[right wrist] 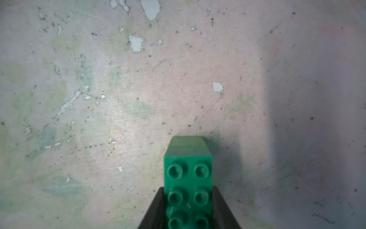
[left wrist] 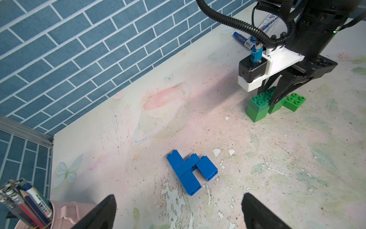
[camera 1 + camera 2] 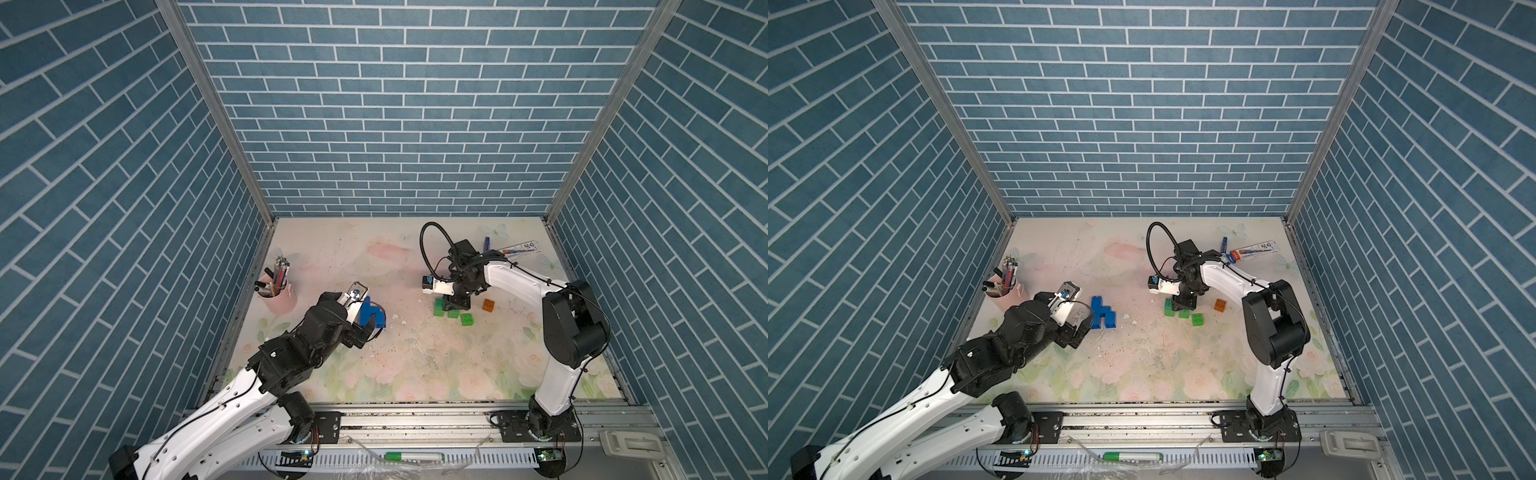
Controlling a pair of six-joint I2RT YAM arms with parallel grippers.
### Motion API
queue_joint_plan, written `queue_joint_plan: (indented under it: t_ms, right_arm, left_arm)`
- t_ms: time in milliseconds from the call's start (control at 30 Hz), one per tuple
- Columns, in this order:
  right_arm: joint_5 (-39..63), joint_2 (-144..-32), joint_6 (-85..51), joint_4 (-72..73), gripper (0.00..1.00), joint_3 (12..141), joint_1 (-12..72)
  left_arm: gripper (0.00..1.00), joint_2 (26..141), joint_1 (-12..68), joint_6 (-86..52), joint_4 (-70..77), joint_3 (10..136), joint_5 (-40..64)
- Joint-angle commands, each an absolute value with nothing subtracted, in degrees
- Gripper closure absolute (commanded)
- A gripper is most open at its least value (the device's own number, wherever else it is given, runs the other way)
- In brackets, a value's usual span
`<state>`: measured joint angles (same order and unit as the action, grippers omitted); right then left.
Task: Assemble the letter h with lego
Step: Assemble the lego brick with the lego brick.
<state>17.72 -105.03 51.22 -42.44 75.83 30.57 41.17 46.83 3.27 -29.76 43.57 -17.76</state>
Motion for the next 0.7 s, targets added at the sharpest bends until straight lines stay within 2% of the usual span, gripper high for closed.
queue_joint_plan:
  t_ms: [0, 233, 667]
  right_arm:
    - [20.13, -103.00, 50.54, -44.40, 1.00, 75.13, 30.33]
    - [17.41, -104.16, 49.29, -45.06, 1.00, 76.35, 30.62]
    - [16.39, -99.87, 47.90, -42.85, 1.00, 70.72, 33.47]
  left_arm:
    - [0.01, 40.78, 46.67, 3.30, -31.13, 44.49, -18.11]
    - [0.01, 40.83, 46.67, 3.30, -31.38, 44.65, -18.10]
    - [0.01, 40.77, 46.67, 3.32, -31.44, 44.73, -18.45]
